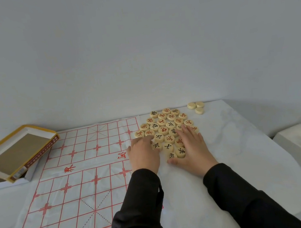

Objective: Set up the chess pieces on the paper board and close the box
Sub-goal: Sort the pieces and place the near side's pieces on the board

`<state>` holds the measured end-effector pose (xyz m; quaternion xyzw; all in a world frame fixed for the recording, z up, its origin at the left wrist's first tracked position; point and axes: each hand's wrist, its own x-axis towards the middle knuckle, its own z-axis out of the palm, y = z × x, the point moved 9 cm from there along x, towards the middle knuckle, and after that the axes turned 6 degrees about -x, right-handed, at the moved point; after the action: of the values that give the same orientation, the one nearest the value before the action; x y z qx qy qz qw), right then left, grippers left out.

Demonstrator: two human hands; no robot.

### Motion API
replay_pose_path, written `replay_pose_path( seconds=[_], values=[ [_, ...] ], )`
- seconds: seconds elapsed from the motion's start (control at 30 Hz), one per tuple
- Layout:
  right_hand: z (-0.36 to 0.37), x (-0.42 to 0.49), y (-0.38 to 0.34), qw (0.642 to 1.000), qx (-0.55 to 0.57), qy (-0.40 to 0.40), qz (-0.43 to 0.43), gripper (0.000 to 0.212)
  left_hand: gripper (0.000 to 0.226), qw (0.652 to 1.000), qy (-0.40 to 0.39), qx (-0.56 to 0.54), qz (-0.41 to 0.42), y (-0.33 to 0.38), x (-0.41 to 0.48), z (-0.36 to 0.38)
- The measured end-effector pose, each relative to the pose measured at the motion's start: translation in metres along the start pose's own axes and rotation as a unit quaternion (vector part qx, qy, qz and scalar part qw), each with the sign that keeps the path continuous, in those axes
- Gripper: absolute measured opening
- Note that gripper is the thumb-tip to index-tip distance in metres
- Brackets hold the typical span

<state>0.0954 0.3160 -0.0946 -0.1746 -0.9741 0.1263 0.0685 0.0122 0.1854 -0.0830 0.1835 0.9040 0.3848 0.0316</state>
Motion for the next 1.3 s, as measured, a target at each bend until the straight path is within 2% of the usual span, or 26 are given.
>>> replay_pose_path(
  seconds=[0.13, 0.2, 0.33, 0.5, 0.67, 0.83, 0.93, 1.1, 1.3],
  values=[
    [-0.001, 0.001, 0.001, 1.0, 0.022, 0.013, 0.004, 0.098, 0.043, 0.999, 0.017, -0.035, -0.009, -0.004, 0.0, -0.002],
    [-0.006, 0.001, 0.006, 0.998, 0.037, 0.039, 0.023, 0.086, 0.049, 0.999, 0.033, -0.024, -0.014, -0.005, 0.001, -0.006],
    [-0.014, 0.001, 0.023, 0.987, 0.067, 0.093, 0.116, 0.062, 0.064, 0.998, -0.003, 0.032, -0.059, -0.009, 0.004, -0.004],
    [-0.014, 0.003, 0.033, 0.973, 0.059, 0.098, 0.2, 0.06, 0.066, 0.997, -0.022, 0.034, -0.066, -0.005, 0.004, -0.002],
    [-0.007, 0.013, 0.029, 0.978, 0.038, 0.079, 0.19, 0.06, 0.064, 0.998, -0.008, 0.001, -0.061, -0.002, 0.001, -0.005],
    [-0.007, 0.025, 0.029, 0.977, 0.015, 0.093, 0.193, 0.059, 0.063, 0.999, -0.006, -0.023, -0.029, 0.009, 0.002, -0.002],
    [-0.01, 0.031, 0.032, 0.973, 0.064, 0.102, 0.199, 0.057, 0.059, 1.0, 0.0, -0.025, -0.004, 0.018, 0.0, 0.0],
    [-0.028, 0.051, 0.061, 0.951, 0.188, 0.164, 0.184, 0.052, 0.049, 0.999, -0.022, 0.003, 0.048, 0.037, -0.006, 0.015],
    [-0.037, 0.075, 0.098, 0.968, 0.126, 0.12, 0.18, 0.044, 0.048, 0.995, -0.036, 0.04, 0.078, 0.044, -0.008, 0.026]
  ],
)
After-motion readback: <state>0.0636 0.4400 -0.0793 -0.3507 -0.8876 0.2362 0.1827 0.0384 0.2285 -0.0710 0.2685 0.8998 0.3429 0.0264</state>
